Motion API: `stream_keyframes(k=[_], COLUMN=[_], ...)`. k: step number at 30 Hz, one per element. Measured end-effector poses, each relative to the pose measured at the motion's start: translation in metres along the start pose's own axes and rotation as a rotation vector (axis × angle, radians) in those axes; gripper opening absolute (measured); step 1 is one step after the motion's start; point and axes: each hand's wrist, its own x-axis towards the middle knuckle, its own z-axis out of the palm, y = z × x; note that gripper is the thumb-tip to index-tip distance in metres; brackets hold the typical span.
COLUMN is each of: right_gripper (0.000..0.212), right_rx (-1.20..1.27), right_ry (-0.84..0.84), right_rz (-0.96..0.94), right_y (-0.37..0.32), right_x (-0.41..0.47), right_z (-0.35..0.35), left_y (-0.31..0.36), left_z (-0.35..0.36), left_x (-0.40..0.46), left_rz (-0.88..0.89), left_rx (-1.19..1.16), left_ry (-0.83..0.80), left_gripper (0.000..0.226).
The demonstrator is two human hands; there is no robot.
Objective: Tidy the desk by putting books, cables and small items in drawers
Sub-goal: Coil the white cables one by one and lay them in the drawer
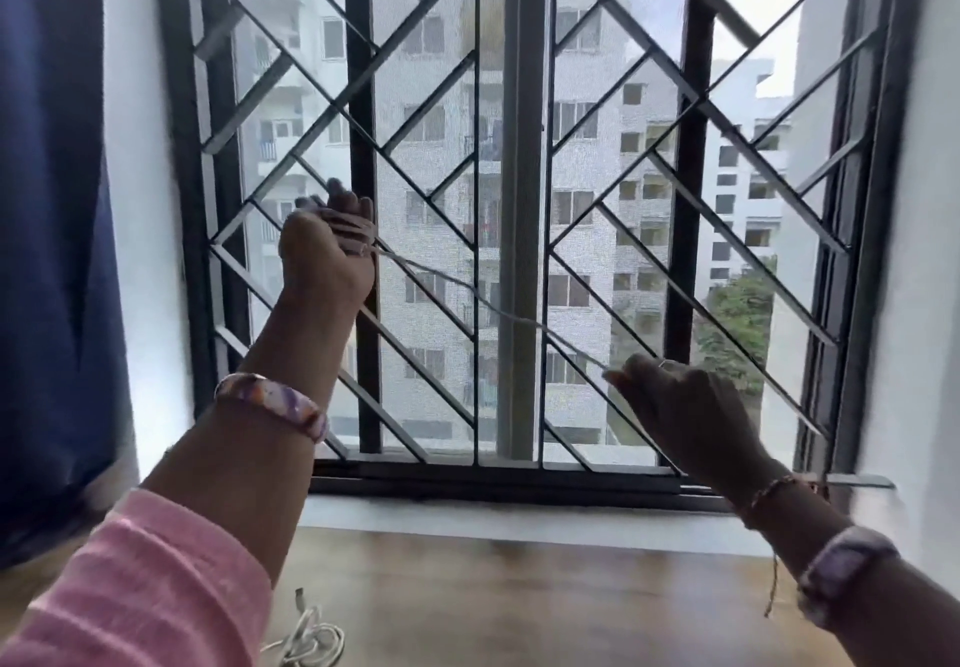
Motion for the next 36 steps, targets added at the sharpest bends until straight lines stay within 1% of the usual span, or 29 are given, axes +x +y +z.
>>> stream_keyframes(k=[2,4,5,6,7,8,9,10,12,13,14,15,16,18,20,21,22,23,24,26,28,29,30,31,32,33,34,35,36], right_gripper=[0.035,0.035,0.034,0.033,0.033,0.034,0.036,0.035,0.032,0.033,0.035,0.037,0.038,0.046,0.055,0.053,0.047,0.039,0.031,0.017,0.015,0.016,0.018,0.022,0.025,0.025,0.024,0.024,0.024], right_rx=[-0.017,-0.011,0.010,0.042,0.084,0.137,0.186,0.209,0.179,0.162,0.156,0.148,0.132,0.088,0.097,0.122,0.144,0.161,0.176,0.192,0.124,0.075,0.020,-0.037,-0.095,-0.154,-0.200,-0.220,-0.213], right_ry=[0.032,0.076,0.113,0.163,0.215,0.261,0.292,0.311,0.344,0.351,0.348,0.337,0.311,0.202,0.066,0.005,-0.044,-0.074,-0.090,-0.106,-0.061,-0.020,0.029,0.083,0.133,0.172,0.194,0.206,0.218], right_rz=[-0.143,-0.217,-0.208,-0.158,-0.081,-0.001,0.061,0.096,0.103,0.094,0.094,0.112,0.137,0.149,0.026,-0.051,-0.112,-0.162,-0.195,-0.244,-0.286,-0.289,-0.285,-0.283,-0.291,-0.299,-0.297,-0.281,-0.252], right_y=[-0.014,-0.027,-0.031,-0.031,-0.029,-0.024,-0.018,-0.012,-0.005,-0.002,-0.001,0.001,0.004,0.007,-0.001,-0.012,-0.026,-0.039,-0.052,-0.069,-0.076,-0.076,-0.073,-0.069,-0.063,-0.057,-0.053,-0.052,-0.056], right_x=[0.001,0.006,0.010,0.015,0.021,0.027,0.033,0.039,0.047,0.050,0.053,0.055,0.056,0.054,0.046,0.042,0.039,0.037,0.035,0.035,0.040,0.043,0.047,0.051,0.054,0.057,0.058,0.059,0.058], right_z=[-0.006,-0.011,-0.015,-0.019,-0.024,-0.029,-0.034,-0.038,-0.042,-0.043,-0.043,-0.041,-0.038,-0.030,-0.018,-0.013,-0.010,-0.008,-0.008,-0.012,-0.022,-0.028,-0.034,-0.040,-0.044,-0.045,-0.045,-0.045,-0.044], left_y=[-0.010,-0.022,-0.025,-0.024,-0.022,-0.020,-0.019,-0.018,-0.019,-0.019,-0.019,-0.017,-0.014,-0.008,-0.006,-0.008,-0.012,-0.018,-0.025,-0.038,-0.044,-0.045,-0.042,-0.038,-0.033,-0.028,-0.023,-0.020,-0.017], left_z=[-0.007,-0.023,-0.032,-0.040,-0.046,-0.051,-0.055,-0.054,-0.050,-0.048,-0.045,-0.041,-0.036,-0.023,-0.006,0.001,0.007,0.011,0.012,0.004,-0.015,-0.023,-0.029,-0.032,-0.033,-0.033,-0.031,-0.031,-0.029], left_x=[0.010,0.014,0.013,0.011,0.007,0.002,-0.006,-0.016,-0.039,-0.049,-0.058,-0.067,-0.074,-0.078,-0.077,-0.076,-0.072,-0.068,-0.065,-0.059,-0.056,-0.056,-0.059,-0.066,-0.075,-0.084,-0.094,-0.102,-0.111], left_rz=[0.276,0.765,1.023,1.222,1.341,1.353,1.202,0.909,0.221,-0.064,-0.270,-0.403,-0.476,-0.518,-0.493,-0.473,-0.403,-0.273,-0.099,0.362,0.898,1.017,0.975,0.734,0.356,-0.037,-0.309,-0.446,-0.505], left_rx=[0.366,0.958,1.263,1.520,1.715,1.848,1.937,1.986,2.013,1.957,1.829,1.646,1.429,0.906,0.425,0.259,0.201,0.269,0.433,0.857,1.384,1.605,1.778,1.868,1.838,1.725,1.594,1.449,1.288], left_ry=[0.062,-0.007,-0.122,-0.280,-0.451,-0.636,-0.816,-0.961,-1.100,-1.117,-1.126,-1.118,-1.078,-0.940,-0.813,-0.735,-0.625,-0.524,-0.459,-0.417,-0.547,-0.654,-0.760,-0.834,-0.917,-0.997,-1.059,-1.110,-1.143], left_gripper=[0.024,0.020,0.022,0.024,0.025,0.027,0.035,0.048,0.075,0.076,0.071,0.064,0.056,0.043,0.036,0.035,0.033,0.032,0.030,0.027,0.021,0.021,0.025,0.036,0.052,0.065,0.068,0.063,0.054])
